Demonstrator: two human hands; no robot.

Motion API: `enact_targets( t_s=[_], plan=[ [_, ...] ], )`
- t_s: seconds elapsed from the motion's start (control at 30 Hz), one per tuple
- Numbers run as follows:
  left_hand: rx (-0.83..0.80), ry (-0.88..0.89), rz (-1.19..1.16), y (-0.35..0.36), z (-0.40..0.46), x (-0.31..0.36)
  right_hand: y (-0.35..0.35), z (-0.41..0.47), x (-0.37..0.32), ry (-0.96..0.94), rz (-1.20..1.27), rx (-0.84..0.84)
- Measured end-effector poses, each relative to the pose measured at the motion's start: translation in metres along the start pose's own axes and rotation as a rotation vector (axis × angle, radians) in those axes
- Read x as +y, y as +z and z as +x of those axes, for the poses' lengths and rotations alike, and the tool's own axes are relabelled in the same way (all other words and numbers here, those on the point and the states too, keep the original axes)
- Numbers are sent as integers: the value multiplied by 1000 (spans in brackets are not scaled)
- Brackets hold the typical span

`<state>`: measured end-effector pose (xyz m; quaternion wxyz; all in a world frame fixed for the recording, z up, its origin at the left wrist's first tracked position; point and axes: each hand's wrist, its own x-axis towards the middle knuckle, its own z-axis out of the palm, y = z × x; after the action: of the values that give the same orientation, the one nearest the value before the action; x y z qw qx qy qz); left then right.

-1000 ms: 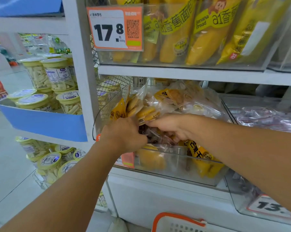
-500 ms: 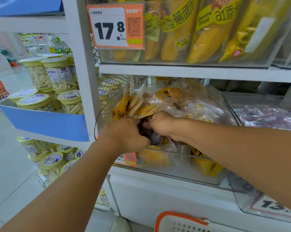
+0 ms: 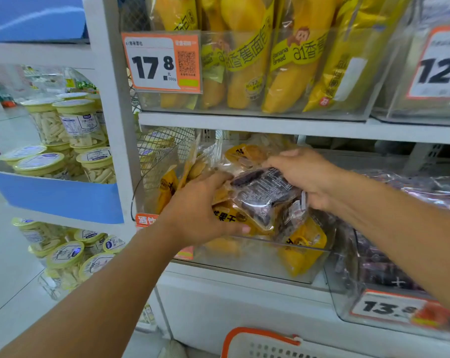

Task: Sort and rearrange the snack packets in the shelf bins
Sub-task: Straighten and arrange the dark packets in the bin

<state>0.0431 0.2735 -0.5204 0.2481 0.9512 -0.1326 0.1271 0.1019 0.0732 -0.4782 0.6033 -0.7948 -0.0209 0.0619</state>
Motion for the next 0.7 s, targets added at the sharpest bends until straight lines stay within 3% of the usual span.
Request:
enact_targets(
  t_s=[0.1, 0.4, 0.57, 0.7],
  plan=[
    [47, 157, -226, 11, 2, 26, 2, -11, -1, -40, 142, 54],
    [43, 164, -415, 38, 4, 32, 4, -20, 11, -55, 317, 328],
    [-173, -130, -834, 17, 6, 25, 17, -13, 9, -91, 257, 400],
    [-73, -375, -995, 19, 11, 29, 13, -8, 2, -78, 312, 516]
  ],
)
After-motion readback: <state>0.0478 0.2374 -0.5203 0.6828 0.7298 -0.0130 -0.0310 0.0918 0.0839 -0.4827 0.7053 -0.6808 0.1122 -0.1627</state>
